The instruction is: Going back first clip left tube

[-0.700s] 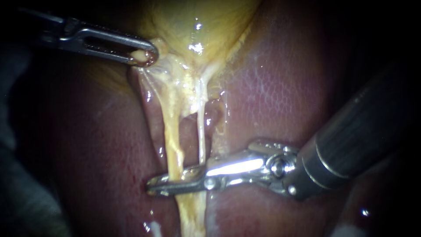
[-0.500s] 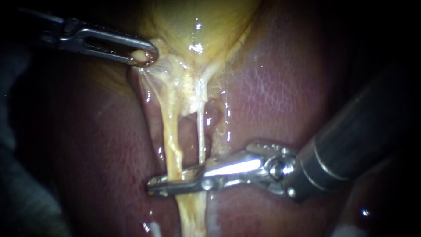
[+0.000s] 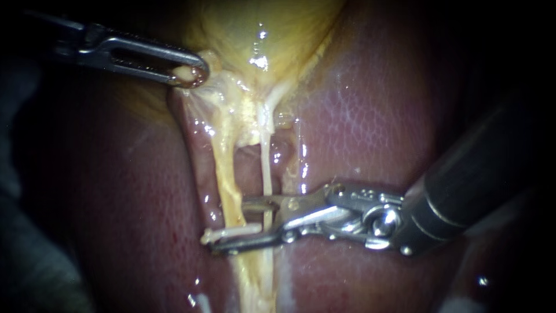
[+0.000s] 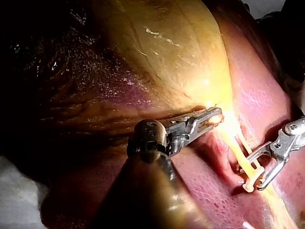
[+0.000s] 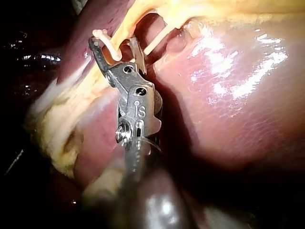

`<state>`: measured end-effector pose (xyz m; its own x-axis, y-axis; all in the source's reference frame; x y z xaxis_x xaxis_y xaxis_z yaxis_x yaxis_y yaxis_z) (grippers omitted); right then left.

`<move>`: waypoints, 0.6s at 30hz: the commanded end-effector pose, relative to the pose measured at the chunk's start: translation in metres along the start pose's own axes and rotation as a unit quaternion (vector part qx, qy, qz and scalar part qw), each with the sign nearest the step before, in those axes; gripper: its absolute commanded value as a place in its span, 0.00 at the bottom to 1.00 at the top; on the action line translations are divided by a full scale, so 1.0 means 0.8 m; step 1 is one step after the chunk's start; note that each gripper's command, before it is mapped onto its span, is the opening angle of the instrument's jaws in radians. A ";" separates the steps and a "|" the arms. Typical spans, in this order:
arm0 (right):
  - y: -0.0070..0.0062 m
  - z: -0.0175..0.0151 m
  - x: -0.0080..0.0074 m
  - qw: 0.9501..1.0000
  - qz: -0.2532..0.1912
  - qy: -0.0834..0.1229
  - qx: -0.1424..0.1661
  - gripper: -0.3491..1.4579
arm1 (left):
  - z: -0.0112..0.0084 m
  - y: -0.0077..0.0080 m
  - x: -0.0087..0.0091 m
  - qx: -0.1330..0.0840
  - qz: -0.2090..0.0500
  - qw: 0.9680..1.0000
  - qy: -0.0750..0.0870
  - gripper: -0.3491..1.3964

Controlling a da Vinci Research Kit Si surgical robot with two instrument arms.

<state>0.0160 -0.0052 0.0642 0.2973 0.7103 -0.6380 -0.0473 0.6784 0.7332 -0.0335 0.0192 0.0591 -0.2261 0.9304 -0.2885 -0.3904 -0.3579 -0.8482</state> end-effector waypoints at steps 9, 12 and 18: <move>-0.0019 -0.0087 0.0023 0.992 -0.114 -0.047 0.010 0.47 | -0.0004 0.0000 -0.0001 -0.001 0.000 1.000 -0.001 0.00; -0.0022 -0.0128 0.0038 0.988 -0.142 -0.060 0.003 0.47 | -0.0004 0.0000 -0.0001 -0.001 0.000 1.000 -0.001 0.00; -0.0023 -0.0186 0.0059 0.979 -0.179 -0.098 -0.022 0.47 | -0.0004 0.0000 -0.0001 -0.001 0.000 1.000 -0.001 0.00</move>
<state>0.0028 -0.0001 0.0562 0.4854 0.3689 -0.7927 0.0531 0.8925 0.4478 -0.0332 0.0192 0.0590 -0.2274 0.9300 -0.2886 -0.3889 -0.3585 -0.8487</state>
